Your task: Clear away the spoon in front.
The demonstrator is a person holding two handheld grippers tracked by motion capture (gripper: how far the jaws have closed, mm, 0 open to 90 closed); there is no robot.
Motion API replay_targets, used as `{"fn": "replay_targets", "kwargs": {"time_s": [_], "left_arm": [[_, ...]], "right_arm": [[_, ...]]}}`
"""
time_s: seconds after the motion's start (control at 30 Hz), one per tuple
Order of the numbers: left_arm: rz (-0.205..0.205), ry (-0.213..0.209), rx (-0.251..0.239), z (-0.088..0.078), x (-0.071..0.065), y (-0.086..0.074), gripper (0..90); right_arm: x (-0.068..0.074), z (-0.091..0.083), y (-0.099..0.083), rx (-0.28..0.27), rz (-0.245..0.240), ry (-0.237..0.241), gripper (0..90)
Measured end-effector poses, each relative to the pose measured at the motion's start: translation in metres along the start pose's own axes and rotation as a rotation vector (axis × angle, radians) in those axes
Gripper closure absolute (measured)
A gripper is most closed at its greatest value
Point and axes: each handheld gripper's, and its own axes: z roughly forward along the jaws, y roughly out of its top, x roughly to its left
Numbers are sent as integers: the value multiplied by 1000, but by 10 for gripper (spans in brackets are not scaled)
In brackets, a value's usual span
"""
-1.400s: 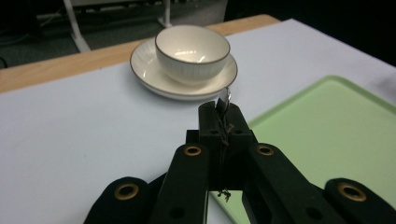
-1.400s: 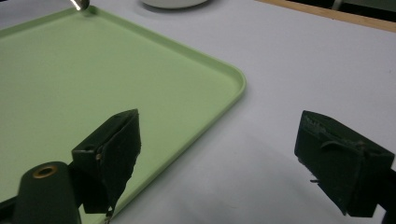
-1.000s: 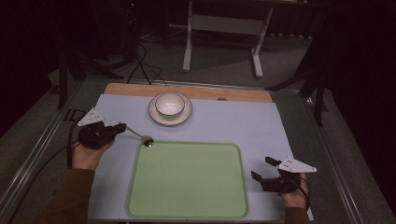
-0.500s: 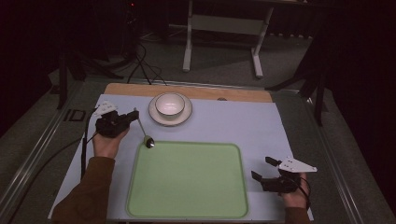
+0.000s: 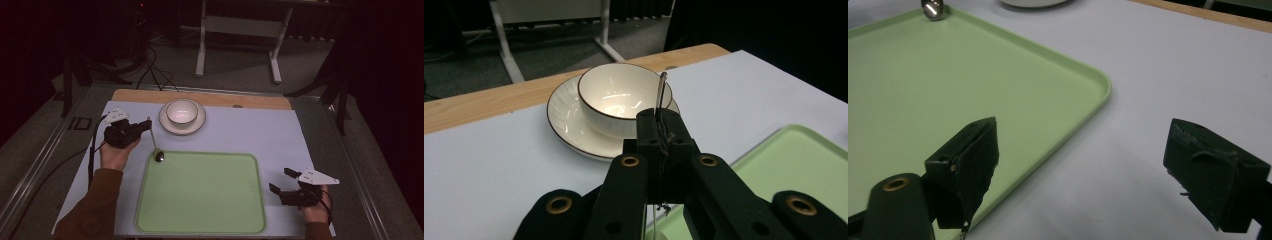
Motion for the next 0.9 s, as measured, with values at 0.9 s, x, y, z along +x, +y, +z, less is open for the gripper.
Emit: {"fn": "replay_targets", "kwargs": {"time_s": [0.9], "left_arm": [[-12,-103,86,-35,-15,-12,892]], "right_arm": [[0,0,0,-1,1,0,141]]}}
